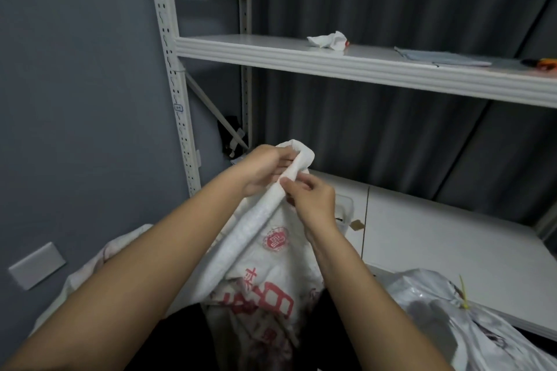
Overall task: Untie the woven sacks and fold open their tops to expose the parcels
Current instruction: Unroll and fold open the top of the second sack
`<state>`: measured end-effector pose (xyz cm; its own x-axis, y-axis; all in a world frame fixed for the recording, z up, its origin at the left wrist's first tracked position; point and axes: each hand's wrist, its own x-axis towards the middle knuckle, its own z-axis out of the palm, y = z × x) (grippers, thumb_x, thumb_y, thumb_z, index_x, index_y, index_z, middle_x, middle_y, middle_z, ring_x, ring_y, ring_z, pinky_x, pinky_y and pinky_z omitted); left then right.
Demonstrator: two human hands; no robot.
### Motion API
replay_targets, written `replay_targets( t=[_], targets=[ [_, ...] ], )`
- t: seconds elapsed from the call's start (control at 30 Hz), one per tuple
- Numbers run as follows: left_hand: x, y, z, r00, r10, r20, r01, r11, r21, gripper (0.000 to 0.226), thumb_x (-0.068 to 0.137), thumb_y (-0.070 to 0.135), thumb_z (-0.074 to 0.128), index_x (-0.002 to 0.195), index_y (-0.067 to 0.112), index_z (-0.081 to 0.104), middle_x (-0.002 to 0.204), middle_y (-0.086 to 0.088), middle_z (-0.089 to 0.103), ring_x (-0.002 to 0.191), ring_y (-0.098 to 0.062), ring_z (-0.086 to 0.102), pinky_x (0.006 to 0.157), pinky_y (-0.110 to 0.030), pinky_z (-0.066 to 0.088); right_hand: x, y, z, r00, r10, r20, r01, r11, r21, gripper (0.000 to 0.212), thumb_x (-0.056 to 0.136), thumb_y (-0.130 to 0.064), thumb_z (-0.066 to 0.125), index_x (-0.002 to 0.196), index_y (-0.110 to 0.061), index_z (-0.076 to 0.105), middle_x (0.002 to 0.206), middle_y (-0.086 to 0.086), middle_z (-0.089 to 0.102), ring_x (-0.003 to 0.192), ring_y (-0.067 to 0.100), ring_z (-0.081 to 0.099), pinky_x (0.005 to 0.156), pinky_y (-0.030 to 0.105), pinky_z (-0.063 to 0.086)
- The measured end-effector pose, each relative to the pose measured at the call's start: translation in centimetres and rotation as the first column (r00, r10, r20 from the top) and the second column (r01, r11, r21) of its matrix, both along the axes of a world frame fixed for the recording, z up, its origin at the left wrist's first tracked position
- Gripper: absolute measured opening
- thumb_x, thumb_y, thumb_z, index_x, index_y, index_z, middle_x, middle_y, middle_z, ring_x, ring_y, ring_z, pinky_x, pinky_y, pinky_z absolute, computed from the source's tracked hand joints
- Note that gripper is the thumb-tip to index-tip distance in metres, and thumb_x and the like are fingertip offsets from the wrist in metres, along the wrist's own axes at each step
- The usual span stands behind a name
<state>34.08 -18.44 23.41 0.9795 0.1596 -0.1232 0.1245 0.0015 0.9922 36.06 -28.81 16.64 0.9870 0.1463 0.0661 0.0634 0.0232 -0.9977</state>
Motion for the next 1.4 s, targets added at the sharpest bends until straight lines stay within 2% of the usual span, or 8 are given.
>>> replay_targets(
  t=[0.2,0.3,0.4,0.53,0.63,0.93,1.17,1.4],
  targets=[
    [-3.0,2.4,-2.4,1.0,0.02,-0.01,-0.013,0.887,0.462,0.022,0.087,0.031,0.066,0.089,0.009,0.071,0.083,-0.002,0.067,0.076,-0.015,0.062,0.069,-0.027,0.049,2.2,-0.2,0.7,0.865,0.441,-0.24,-0.163,0.699,0.697,0.037,0.09,-0.001,0.057,0.126,0.006,0.053,0.113,0.021,0.064,0.101,0.028,0.065,0.088,0.032,0.055],
    [-2.4,2.1,-3.5,0.996,0.063,0.055,-0.083,0.845,0.528,0.02,0.083,0.019,0.068,0.088,0.0,0.068,0.073,-0.002,0.06,0.066,-0.016,0.054,0.062,-0.031,0.043,1.8,-1.5,0.5,0.995,0.024,0.097,-0.026,0.999,0.026,0.036,0.085,-0.017,0.07,0.117,-0.011,0.056,0.108,0.007,0.065,0.1,0.025,0.065,0.08,0.033,0.057],
    [-1.6,1.8,-3.2,0.999,-0.015,0.052,-0.017,0.826,0.563,0.02,0.082,0.016,0.068,0.084,-0.004,0.064,0.067,-0.006,0.05,0.058,-0.016,0.044,0.055,-0.029,0.035,3.2,-3.8,1.1,0.584,0.403,0.705,0.215,0.76,-0.613,0.045,0.089,-0.03,0.059,0.133,-0.027,0.05,0.138,-0.002,0.047,0.132,0.02,0.035,0.11,0.034,0.028],
    [-0.9,1.5,-2.5,0.998,-0.057,0.04,0.023,0.815,0.579,0.016,0.086,0.021,0.067,0.083,0.006,0.068,0.06,0.003,0.049,0.048,-0.004,0.044,0.048,-0.019,0.034,5.4,-4.5,5.0,0.504,0.773,0.385,0.235,0.306,-0.923,0.027,0.092,-0.037,0.055,0.114,-0.021,0.061,0.109,-0.001,0.065,0.111,0.02,0.055,0.104,0.035,0.031],
    [-1.6,2.2,-2.3,0.995,-0.087,0.039,0.041,0.758,0.651,0.038,0.082,0.051,0.065,0.108,0.024,0.064,0.093,0.011,0.063,0.085,-0.006,0.059,0.073,-0.024,0.047,6.4,-4.4,7.5,0.637,0.734,0.234,0.007,0.299,-0.954,0.015,0.091,-0.032,0.059,0.098,-0.019,0.063,0.091,-0.002,0.064,0.083,0.017,0.057,0.066,0.03,0.04],
    [-0.8,3.8,-2.3,0.969,-0.042,0.243,-0.246,-0.13,0.96,0.027,0.095,0.03,0.045,0.121,0.025,0.051,0.107,-0.003,0.065,0.093,-0.03,0.062,0.068,-0.033,0.043,9.1,-6.1,8.7,0.741,0.667,-0.075,-0.517,0.496,-0.698,0.023,0.087,-0.028,0.068,0.098,-0.008,0.064,0.086,0.0,0.066,0.073,0.008,0.062,0.061,0.019,0.049],
    [0.3,3.5,-0.7,0.902,-0.367,-0.226,0.402,0.526,0.75,0.021,0.089,0.057,0.052,0.098,0.039,0.057,0.101,0.016,0.06,0.096,-0.007,0.059,0.084,-0.026,0.045,9.0,-9.1,9.3,0.74,0.65,0.175,-0.276,0.53,-0.802,0.026,0.08,-0.019,0.073,0.071,-0.012,0.05,0.069,0.002,0.051,0.061,0.012,0.045,0.056,0.027,0.039],
    [1.8,0.3,-2.6,0.879,-0.414,0.236,-0.365,-0.268,0.892,0.021,0.088,0.017,0.054,0.108,0.015,0.056,0.09,-0.006,0.065,0.078,-0.03,0.065,0.052,-0.03,0.032,7.2,-7.6,8.5,0.606,0.781,0.149,0.085,0.123,-0.989,0.031,0.082,-0.042,0.061,0.108,-0.03,0.049,0.105,-0.009,0.052,0.089,0.014,0.049,0.072,0.033,0.042]
  ],
)
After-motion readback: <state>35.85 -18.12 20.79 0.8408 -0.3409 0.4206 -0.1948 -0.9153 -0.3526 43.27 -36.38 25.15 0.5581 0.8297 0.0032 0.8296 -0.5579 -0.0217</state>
